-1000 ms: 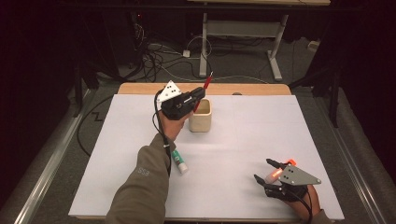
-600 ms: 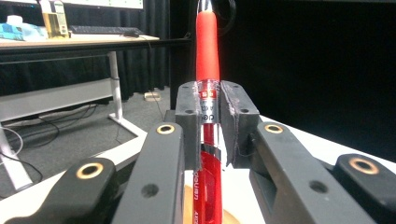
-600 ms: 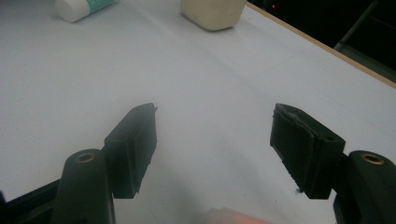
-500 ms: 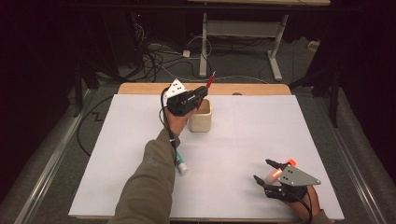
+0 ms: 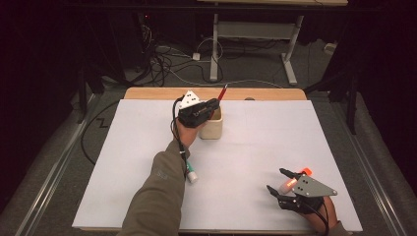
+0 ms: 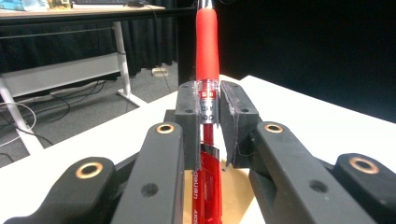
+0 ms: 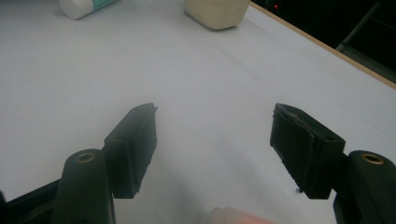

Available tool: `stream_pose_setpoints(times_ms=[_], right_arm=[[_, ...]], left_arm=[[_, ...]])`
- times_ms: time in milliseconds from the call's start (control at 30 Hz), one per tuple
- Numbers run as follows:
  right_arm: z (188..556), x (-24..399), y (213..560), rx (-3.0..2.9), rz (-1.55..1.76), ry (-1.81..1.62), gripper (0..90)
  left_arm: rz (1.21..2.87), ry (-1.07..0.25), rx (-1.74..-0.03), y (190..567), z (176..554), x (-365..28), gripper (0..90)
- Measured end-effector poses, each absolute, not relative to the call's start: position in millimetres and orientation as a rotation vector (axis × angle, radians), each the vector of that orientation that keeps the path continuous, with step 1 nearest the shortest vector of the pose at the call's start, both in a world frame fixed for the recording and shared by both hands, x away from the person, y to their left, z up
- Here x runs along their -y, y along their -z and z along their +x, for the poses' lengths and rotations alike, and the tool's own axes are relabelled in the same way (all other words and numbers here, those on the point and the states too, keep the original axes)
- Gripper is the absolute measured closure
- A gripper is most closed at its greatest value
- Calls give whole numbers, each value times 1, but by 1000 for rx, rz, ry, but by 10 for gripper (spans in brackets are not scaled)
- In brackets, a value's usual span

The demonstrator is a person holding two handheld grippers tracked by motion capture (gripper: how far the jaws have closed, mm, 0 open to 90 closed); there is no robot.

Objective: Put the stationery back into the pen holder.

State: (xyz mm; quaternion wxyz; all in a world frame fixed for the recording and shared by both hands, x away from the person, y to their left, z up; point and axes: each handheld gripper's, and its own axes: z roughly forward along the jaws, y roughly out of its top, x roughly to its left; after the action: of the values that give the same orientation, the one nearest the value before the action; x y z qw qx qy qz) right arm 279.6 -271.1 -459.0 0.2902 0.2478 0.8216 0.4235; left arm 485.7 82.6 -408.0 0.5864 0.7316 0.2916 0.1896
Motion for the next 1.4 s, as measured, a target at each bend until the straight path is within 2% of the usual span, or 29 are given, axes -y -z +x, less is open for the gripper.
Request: stream_pose_setpoints(times_ms=[1400], right_arm=[[279,268,460,-2207,647,-1126,321]], left_arm=[[1926,-587,-703,416,464,-107,767]])
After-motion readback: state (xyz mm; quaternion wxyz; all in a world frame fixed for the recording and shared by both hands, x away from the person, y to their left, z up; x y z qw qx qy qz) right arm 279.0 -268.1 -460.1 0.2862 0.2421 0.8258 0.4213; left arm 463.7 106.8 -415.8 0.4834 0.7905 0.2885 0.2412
